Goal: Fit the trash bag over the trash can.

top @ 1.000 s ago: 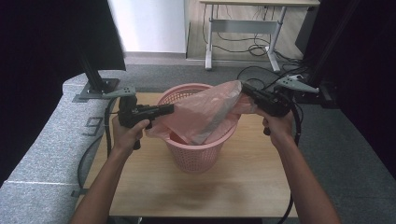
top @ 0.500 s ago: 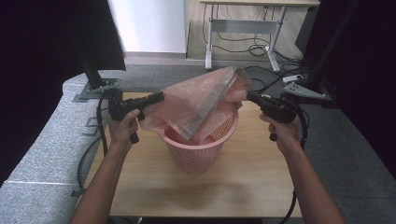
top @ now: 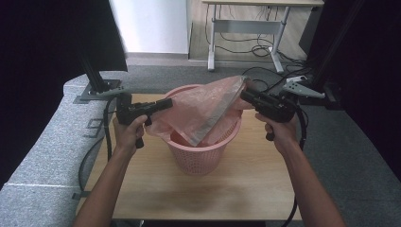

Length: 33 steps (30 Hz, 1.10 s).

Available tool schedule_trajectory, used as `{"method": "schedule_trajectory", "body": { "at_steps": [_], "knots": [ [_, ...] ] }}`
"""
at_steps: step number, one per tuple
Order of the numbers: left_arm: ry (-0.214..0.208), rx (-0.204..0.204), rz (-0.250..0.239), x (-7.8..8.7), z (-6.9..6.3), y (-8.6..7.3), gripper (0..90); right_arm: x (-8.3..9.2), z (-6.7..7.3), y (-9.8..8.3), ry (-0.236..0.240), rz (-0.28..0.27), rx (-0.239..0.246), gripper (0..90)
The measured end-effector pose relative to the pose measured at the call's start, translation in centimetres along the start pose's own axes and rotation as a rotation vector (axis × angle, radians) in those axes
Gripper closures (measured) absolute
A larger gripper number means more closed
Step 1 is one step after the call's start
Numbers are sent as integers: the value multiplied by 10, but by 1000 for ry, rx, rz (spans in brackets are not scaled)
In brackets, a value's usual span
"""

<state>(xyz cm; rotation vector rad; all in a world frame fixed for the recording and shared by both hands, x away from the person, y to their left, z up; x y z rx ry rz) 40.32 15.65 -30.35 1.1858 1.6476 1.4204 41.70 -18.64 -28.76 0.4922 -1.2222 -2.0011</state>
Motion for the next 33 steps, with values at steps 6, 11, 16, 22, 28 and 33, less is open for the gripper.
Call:
{"method": "schedule_trajectory", "body": {
  "at_steps": [6,11,16,22,28,33],
  "knots": [
    [-7,1,1,1,0,-3,897,-8,-3,1,-11,-10,-35,633],
    [-18,2,5,1,-1,-3,897,-13,-6,-3,-14,-12,-66,620],
    [-25,-1,9,-1,-1,-3,897,-17,-4,-2,-8,-15,-64,629],
    [-38,-5,16,-5,-5,-3,897,-19,-1,-3,-5,-8,-71,767],
    [-21,-7,2,-3,-4,-2,897,-19,2,-4,-1,8,-43,896],
    [12,-16,-27,-2,-4,-1,897,-18,0,-9,-27,43,-18,899]
  ]
}}
Point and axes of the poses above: each handheld gripper's, and its own axes: x roughly backward along the jaws, y roughly out of its top, z roughly to its left, the point moved 5 cm from there along -x, roughly forward along the jaws, and after that the axes turned 15 degrees about -x, right-handed, at the moved point
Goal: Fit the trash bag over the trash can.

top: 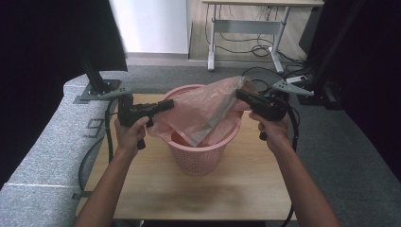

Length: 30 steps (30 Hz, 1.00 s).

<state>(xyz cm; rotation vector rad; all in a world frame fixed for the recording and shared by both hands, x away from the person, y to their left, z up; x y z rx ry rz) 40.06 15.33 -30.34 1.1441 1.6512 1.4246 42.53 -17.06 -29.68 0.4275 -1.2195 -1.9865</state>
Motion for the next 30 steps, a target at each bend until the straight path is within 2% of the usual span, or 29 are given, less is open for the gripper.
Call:
{"method": "schedule_trajectory", "body": {
  "at_steps": [7,13,18,20,27,29,30],
  "knots": [
    [31,-1,-33,0,2,2,897,6,-6,-9,-55,56,53,900],
    [65,8,-55,3,6,4,897,17,-7,-16,-62,82,99,900],
    [83,52,-80,9,13,5,897,30,-8,-18,-61,92,114,900],
    [90,54,-74,11,15,4,897,36,-10,-18,-58,95,117,900],
    [94,16,-14,9,13,-1,897,47,-10,-17,-55,101,146,900],
    [75,-4,2,11,9,-4,897,48,-10,-17,-50,105,159,900],
    [44,-6,7,13,7,-4,894,48,-9,-17,-44,108,164,900]
  ]
}}
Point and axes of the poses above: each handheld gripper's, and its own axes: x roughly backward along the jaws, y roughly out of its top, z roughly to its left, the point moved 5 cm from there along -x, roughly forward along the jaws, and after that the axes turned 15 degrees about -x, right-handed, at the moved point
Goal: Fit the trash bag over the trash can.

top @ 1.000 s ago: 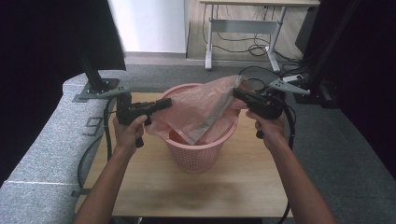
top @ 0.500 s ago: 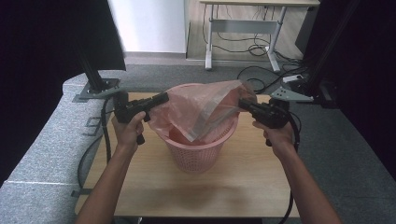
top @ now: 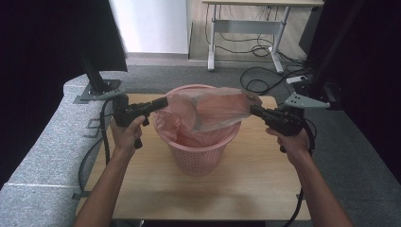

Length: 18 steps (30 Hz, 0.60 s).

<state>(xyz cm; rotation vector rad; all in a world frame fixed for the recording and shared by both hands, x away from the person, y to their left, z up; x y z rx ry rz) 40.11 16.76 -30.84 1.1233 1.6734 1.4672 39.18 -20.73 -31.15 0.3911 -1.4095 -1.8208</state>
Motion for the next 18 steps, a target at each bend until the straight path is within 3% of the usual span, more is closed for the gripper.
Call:
{"method": "schedule_trajectory", "body": {
  "at_steps": [3,6,9,11,18],
  "knots": [
    [-28,-58,18,4,-4,3,812,-1,1,-1,8,11,17,900],
    [21,-112,24,9,-5,12,648,-4,3,1,22,20,34,899],
    [26,-131,33,12,-2,25,498,-5,6,5,34,31,50,899],
    [20,-147,67,9,0,31,435,-6,7,8,37,34,54,899],
    [-52,-151,185,-22,9,37,323,-18,8,15,45,47,59,899]
  ]
}}
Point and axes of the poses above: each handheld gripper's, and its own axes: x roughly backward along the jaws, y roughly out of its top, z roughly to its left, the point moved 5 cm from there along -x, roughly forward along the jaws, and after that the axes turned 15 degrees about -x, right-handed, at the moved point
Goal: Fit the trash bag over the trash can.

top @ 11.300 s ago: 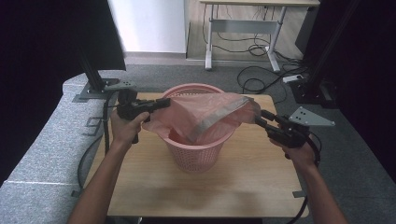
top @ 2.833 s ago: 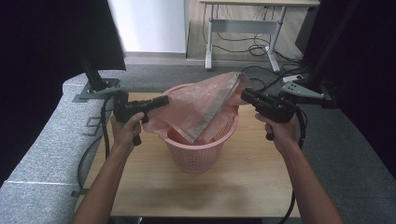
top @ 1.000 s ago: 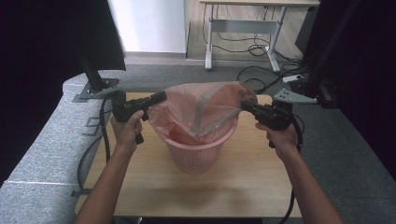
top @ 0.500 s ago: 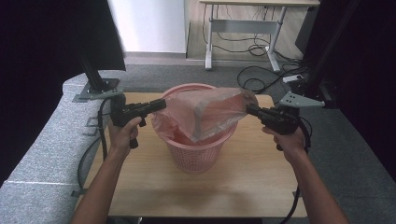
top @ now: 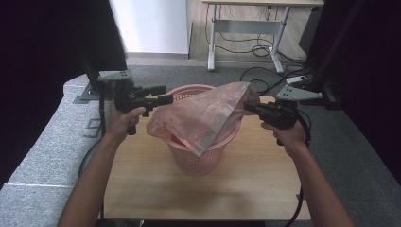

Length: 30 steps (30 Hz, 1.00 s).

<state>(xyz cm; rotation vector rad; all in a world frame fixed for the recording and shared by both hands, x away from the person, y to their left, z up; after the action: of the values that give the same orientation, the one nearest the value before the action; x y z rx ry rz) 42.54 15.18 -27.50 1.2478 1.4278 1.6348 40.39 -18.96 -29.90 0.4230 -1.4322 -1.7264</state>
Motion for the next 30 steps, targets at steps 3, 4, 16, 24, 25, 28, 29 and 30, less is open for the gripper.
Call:
{"method": "schedule_trajectory", "body": {
  "at_steps": [3,4,16,24,25,28,29,30],
  "knots": [
    [-33,1,18,-12,1,4,298,-8,1,1,0,10,0,899],
    [-51,5,18,-15,0,6,287,-10,1,1,2,12,2,899],
    [-36,8,269,-47,1,-2,652,-20,8,2,15,11,15,899],
    [40,84,159,-43,12,-1,897,-15,6,-1,32,-4,4,899],
    [44,101,133,-41,13,-1,898,-13,5,-2,34,-6,2,899],
    [60,134,78,-34,18,-2,898,-6,2,-4,36,-15,-8,899],
    [60,150,58,-32,19,-3,898,-5,1,-4,37,-16,-9,899],
    [60,160,41,-29,20,-4,898,-2,0,-5,39,-18,-10,899]
  ]
}}
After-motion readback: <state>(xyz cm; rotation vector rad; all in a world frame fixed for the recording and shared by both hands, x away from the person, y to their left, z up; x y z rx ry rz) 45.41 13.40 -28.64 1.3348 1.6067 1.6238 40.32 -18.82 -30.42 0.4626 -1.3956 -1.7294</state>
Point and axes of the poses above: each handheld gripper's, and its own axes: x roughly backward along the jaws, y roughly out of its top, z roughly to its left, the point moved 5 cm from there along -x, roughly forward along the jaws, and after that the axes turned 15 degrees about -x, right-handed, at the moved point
